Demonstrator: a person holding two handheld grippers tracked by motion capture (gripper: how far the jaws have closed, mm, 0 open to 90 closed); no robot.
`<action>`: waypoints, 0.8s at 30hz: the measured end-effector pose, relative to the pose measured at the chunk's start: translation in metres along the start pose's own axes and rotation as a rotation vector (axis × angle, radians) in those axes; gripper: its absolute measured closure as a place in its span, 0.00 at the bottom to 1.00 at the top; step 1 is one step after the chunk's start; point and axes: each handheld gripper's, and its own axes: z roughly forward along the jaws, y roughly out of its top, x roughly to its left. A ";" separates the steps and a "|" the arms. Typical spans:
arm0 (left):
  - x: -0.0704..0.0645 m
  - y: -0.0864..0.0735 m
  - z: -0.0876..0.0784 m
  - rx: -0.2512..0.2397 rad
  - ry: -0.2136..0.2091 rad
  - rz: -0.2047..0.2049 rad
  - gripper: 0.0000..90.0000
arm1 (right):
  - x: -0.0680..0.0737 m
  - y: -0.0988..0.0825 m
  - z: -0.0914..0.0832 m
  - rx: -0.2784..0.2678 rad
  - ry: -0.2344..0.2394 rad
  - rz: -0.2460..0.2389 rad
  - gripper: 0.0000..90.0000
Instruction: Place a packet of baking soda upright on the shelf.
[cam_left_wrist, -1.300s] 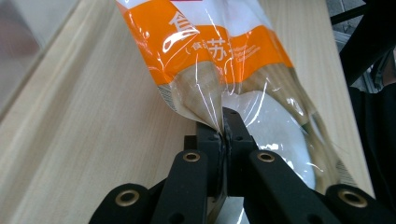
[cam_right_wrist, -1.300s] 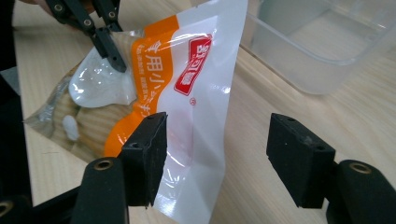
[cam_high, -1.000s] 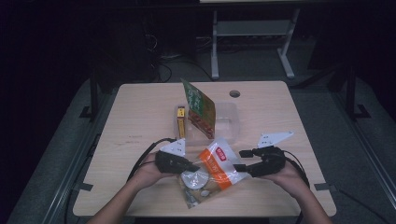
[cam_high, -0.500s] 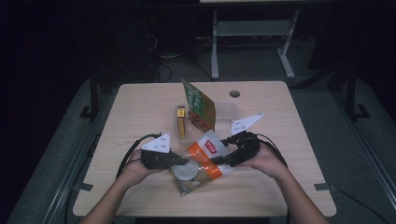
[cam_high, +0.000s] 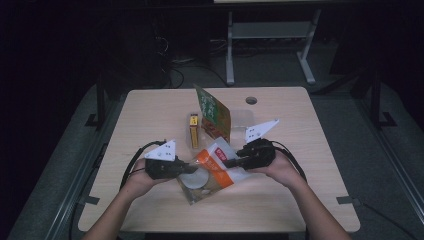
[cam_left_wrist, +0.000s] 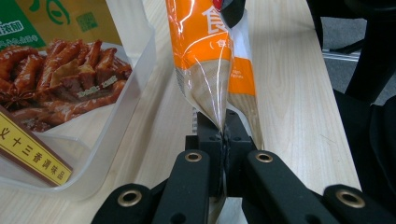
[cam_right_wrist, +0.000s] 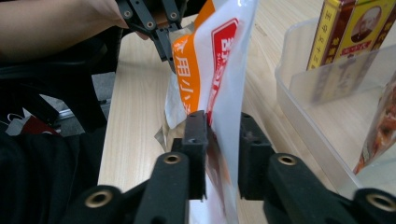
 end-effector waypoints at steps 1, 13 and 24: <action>0.000 0.000 0.000 0.000 -0.001 -0.002 0.99 | 0.000 0.000 0.001 0.001 0.003 -0.003 0.90; -0.002 0.001 0.002 -0.007 0.003 0.010 0.97 | 0.009 0.001 -0.004 -0.005 0.032 -0.046 1.00; 0.001 -0.003 0.000 -0.031 0.083 -0.035 0.51 | 0.018 0.007 -0.027 -0.042 0.051 -0.063 1.00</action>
